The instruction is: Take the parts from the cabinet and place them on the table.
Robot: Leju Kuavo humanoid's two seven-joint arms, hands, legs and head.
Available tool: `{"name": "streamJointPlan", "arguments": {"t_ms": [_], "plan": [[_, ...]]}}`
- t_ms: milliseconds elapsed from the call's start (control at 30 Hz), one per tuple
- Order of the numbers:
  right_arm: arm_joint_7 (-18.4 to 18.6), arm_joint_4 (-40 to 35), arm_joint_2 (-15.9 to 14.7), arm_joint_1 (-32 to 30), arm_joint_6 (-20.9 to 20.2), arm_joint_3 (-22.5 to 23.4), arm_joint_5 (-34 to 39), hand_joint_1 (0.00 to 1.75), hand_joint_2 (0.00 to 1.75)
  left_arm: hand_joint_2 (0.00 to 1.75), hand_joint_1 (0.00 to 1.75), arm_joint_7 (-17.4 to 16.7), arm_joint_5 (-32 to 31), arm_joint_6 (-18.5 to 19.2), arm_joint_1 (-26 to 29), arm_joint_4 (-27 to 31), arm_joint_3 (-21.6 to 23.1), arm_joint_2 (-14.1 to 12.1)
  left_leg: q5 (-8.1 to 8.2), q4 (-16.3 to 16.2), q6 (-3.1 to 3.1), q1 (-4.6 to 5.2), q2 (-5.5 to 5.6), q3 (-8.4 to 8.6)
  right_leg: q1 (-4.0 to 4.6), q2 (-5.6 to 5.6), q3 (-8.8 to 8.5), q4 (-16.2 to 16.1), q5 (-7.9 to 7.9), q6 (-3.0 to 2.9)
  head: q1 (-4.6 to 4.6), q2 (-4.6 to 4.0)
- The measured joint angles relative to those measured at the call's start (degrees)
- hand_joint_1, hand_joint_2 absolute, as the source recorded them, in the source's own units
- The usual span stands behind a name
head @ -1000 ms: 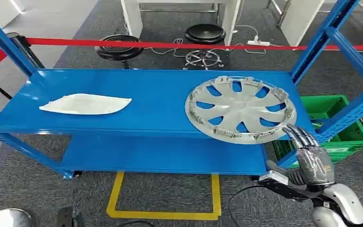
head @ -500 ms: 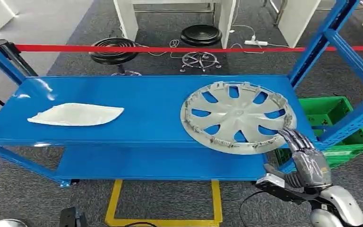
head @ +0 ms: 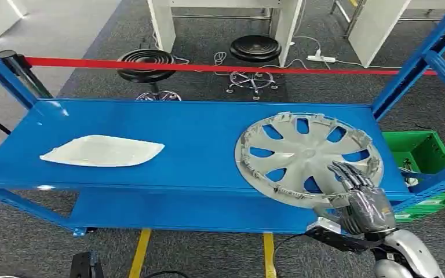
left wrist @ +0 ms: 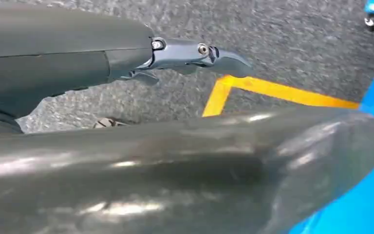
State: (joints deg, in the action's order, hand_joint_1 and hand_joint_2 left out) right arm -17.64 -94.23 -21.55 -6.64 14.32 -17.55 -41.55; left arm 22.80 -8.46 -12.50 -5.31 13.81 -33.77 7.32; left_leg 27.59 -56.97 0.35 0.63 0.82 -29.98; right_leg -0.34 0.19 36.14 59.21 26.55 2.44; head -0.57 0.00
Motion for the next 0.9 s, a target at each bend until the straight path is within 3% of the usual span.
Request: {"name": "streamJointPlan", "arguments": {"t_ms": [33, 67, 100, 267, 333, 367, 433, 533, 700, 900], "plan": [[0.2, 0.0, -0.3, -0.4, -0.5, -0.2, 0.0, 0.00, 1.75, 0.00, 0.00, -0.1, 0.0, 0.0, 0.0, 0.0, 0.0, 0.0, 0.38, 0.1, -0.48, 0.05, -0.10, -0.16, 0.09, 0.06, -0.51, 0.2, -1.74, -0.53, -0.10, 0.00], [0.4, -0.1, -0.6, -0.9, -1.0, -0.4, -0.2, 0.00, 1.75, 0.00, 0.00, -0.1, 0.0, 0.0, 0.1, 0.0, 0.0, 0.0, 0.60, -0.2, -0.46, 0.21, -0.10, -0.12, -0.16, 0.03, -0.72, 0.0, -2.30, -0.58, -0.19, 0.00], [0.8, -0.2, -0.9, -1.2, -1.5, -0.7, -0.6, 0.00, 1.75, 0.00, 0.00, -0.1, 0.1, 0.1, 0.2, 0.0, -0.1, -0.1, -0.05, -0.1, 0.72, 0.24, -0.09, -0.07, -0.21, 0.00, -0.69, 0.0, -2.45, 0.09, -0.13, 0.00], [1.7, -4.2, -3.9, -4.5, -3.3, -2.3, 1.4, 0.00, 1.75, 0.00, 0.00, 0.0, 0.3, 0.5, 0.4, 0.0, -0.3, -0.1, -0.48, 0.2, 0.72, 0.30, -0.09, -0.09, -0.19, 0.22, -0.48, -0.1, -2.10, -0.57, -0.19, 0.00], [2.0, -6.0, -5.3, -5.5, -3.5, -2.7, 1.8, 0.00, 1.75, 0.00, 0.00, 0.0, 0.3, 0.6, 0.4, 0.0, -0.4, -0.1, -0.04, 0.9, 0.98, 0.28, -0.09, 0.20, -0.08, 0.25, -0.37, -0.1, -2.01, -0.73, -0.19, 0.00], [2.1, -6.5, -5.7, -5.8, -3.6, -2.8, 1.9, 0.00, 1.75, 0.00, 0.00, 0.0, 0.3, 0.6, 0.4, 0.0, -0.4, -0.1, 0.19, 1.2, 0.72, 0.23, -0.13, 0.34, 0.02, 0.25, -0.31, -0.1, -2.00, -0.84, -0.17, 0.00], [2.0, -7.8, -6.6, -6.5, -4.2, -3.2, 3.1, 0.00, 1.75, 0.00, 0.00, 0.1, 0.3, 0.6, 0.4, 0.0, -0.4, -0.1, 0.10, 1.4, -0.47, 0.11, -0.12, 0.29, 0.06, 0.21, -0.32, 0.0, -1.99, -1.00, -0.17, 0.00], [1.4, -10.2, -8.4, -7.6, -4.7, -3.6, 5.2, 0.00, 1.75, 0.00, 0.00, 0.2, 0.4, 0.6, 0.6, 0.0, -0.7, -0.1, 0.09, 1.4, -0.91, 0.09, -0.12, 0.28, 0.05, 0.19, -0.38, 0.0, -2.08, -1.12, -0.13, 0.00], [1.1, -13.4, -10.4, -9.0, -4.9, -4.5, 7.0, 0.00, 1.75, 0.00, 0.00, 0.3, 0.0, 0.6, 0.8, 0.0, -0.9, -0.2, -0.01, 1.3, -0.99, 0.25, -0.13, 0.31, -0.13, 0.20, -0.52, -0.1, -2.35, -0.96, -0.13, 0.00], [1.1, -13.4, -10.5, -8.6, -5.1, -5.4, 7.1, 0.00, 1.75, 0.00, 0.00, 0.3, -0.4, 0.7, 0.8, 0.0, -0.9, -0.2, -0.13, 1.3, -0.79, 0.37, -0.14, 0.31, -0.26, 0.19, -0.61, -0.3, -2.54, -0.68, -0.13, 0.00]]}}
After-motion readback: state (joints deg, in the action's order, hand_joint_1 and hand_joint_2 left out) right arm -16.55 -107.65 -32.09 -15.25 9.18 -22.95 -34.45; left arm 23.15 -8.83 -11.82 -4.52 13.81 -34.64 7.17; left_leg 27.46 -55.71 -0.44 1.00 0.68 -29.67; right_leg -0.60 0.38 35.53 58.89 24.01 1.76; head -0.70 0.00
